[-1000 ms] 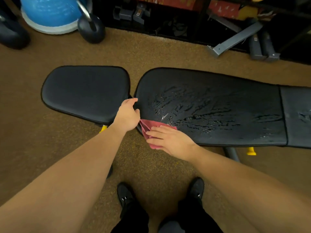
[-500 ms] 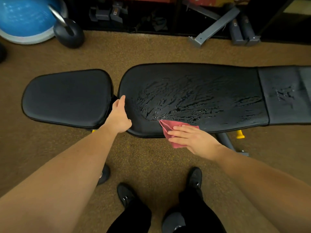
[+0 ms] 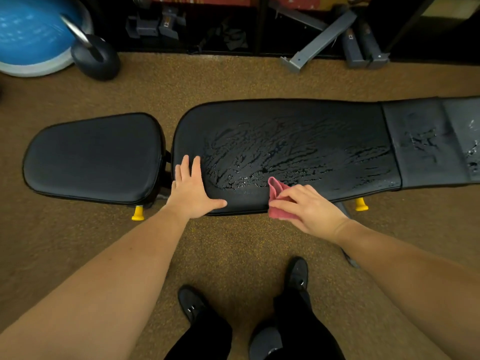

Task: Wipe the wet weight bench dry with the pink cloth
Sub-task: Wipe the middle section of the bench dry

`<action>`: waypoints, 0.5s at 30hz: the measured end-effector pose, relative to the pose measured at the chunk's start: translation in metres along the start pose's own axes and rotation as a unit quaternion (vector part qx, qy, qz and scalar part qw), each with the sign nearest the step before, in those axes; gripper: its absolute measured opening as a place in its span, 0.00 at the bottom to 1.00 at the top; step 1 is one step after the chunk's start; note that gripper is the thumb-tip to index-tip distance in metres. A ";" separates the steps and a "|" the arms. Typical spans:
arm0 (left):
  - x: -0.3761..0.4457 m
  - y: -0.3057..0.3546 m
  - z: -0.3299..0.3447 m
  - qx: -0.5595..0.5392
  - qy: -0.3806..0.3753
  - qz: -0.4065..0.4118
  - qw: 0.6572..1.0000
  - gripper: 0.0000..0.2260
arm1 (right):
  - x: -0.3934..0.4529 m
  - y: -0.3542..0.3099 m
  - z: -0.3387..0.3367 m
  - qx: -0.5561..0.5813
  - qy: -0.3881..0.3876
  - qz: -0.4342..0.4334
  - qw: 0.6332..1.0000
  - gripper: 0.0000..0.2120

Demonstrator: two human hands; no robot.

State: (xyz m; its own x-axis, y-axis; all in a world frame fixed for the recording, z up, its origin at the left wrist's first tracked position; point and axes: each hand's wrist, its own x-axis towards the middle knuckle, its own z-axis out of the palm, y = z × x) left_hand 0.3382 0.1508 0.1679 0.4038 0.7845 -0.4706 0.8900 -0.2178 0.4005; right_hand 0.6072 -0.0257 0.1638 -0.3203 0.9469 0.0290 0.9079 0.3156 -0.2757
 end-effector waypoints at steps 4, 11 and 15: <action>-0.001 0.004 0.008 -0.016 0.002 -0.070 0.997 0.67 | 0.032 -0.040 0.010 -0.001 0.060 0.022 0.998 0.23; 0.003 0.005 0.011 -0.039 0.011 -0.091 0.995 0.68 | 0.044 -0.049 0.048 -0.006 0.023 0.068 0.997 0.25; 0.002 0.001 0.012 -0.056 0.012 -0.102 0.993 0.69 | 0.024 -0.037 0.040 -0.027 0.041 0.071 0.996 0.28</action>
State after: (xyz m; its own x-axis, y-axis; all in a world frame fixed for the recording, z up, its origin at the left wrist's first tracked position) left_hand 0.3422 0.1451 0.1575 0.2122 0.8193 -0.5326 0.9230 0.0110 0.3846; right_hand 0.5550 -0.0176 0.1362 -0.1661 0.9834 0.0732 0.9567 0.1787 -0.2299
